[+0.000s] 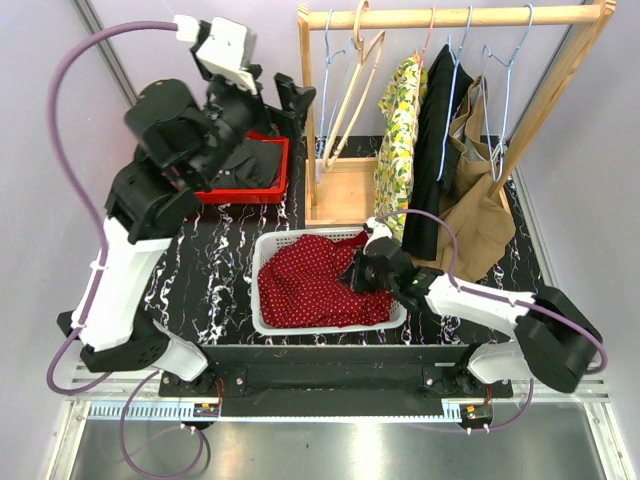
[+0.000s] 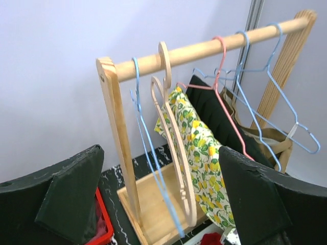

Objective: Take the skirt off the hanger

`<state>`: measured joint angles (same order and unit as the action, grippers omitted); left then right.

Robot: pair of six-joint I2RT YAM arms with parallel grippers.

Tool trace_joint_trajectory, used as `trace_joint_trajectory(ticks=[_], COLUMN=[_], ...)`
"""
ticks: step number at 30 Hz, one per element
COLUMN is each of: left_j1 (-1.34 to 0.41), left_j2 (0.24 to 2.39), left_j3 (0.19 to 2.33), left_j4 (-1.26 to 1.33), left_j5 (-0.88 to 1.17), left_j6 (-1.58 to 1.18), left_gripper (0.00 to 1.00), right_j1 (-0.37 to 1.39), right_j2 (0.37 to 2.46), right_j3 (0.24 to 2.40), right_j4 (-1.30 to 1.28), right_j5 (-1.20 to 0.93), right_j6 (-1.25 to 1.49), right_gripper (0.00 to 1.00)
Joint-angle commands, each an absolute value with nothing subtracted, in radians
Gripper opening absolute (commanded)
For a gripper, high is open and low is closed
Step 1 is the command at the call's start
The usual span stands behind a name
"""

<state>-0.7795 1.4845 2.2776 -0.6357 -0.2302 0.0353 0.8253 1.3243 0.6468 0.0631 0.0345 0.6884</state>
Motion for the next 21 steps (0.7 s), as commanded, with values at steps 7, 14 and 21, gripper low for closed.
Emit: trace_joint_trajectory(ticks=[7, 14, 21], left_j1=[-0.781, -0.781, -0.848], left_j2=[1.427, 1.433, 1.514], left_j3=[2.286, 2.292, 2.315], left_j4=[-0.684, -0.684, -0.661], left_j5=[-0.075, -0.057, -0.051], left_j6=[0.078, 0.080, 0.075], left_gripper=[0.99, 0.99, 0.99], right_j1=[0.821, 0.874, 0.999], right_j2=[1.713, 1.709, 1.367], right_j3=[0.704, 0.796, 0.821], right_j4=[-0.055, -0.164, -0.365], right_j5=[-0.115, -0.049, 0.260], right_j6=[0.807, 0.761, 0.698], right_gripper=[0.00, 0.22, 0.65])
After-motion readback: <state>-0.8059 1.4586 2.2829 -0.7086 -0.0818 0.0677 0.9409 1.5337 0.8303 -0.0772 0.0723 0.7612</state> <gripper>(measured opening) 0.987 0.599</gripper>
